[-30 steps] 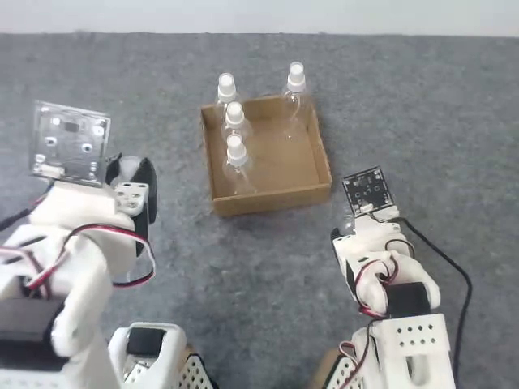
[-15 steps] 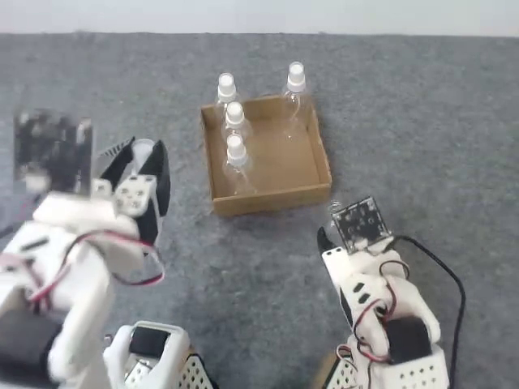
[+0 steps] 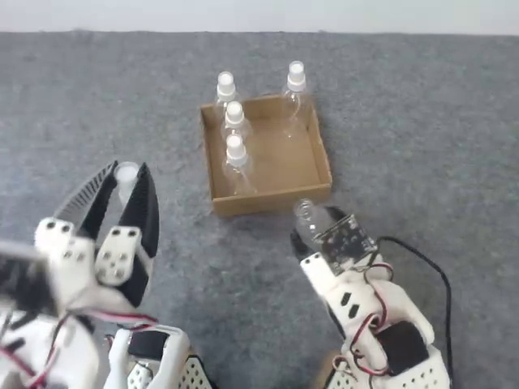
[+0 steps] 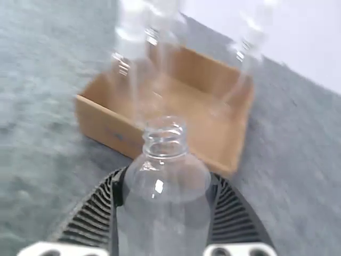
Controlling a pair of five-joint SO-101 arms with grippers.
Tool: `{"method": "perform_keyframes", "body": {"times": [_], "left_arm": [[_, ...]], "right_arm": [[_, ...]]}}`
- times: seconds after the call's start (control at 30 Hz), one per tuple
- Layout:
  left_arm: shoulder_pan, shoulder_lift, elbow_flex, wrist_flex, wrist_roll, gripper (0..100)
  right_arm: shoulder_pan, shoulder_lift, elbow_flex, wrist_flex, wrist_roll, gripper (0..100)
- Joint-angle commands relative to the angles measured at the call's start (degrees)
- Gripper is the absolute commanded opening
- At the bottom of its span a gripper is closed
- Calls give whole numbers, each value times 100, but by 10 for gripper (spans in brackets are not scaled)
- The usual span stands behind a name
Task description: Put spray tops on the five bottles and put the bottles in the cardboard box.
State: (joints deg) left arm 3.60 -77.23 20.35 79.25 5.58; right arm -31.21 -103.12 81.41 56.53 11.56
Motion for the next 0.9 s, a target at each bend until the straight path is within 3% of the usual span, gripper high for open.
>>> {"method": "perform_keyframes", "body": {"times": [0.0, 0.13, 0.37, 0.6, 0.87], "left_arm": [[35, -527, 233, -501, 35, 13], [35, -818, 593, -809, 35, 13], [35, -1240, 769, -1055, 62, 13], [88, -1890, 1182, -1275, 79, 13], [1187, -2207, 1886, -1670, 70, 13]], "right_arm": [[-611, -4, -18, -338, 70, 37], [-1024, -4, -18, -585, 70, 37], [-1059, 22, 97, -1341, 70, 37], [-1402, -4, 651, -1420, 79, 37], [-1903, -4, 853, -1596, 79, 37]]}}
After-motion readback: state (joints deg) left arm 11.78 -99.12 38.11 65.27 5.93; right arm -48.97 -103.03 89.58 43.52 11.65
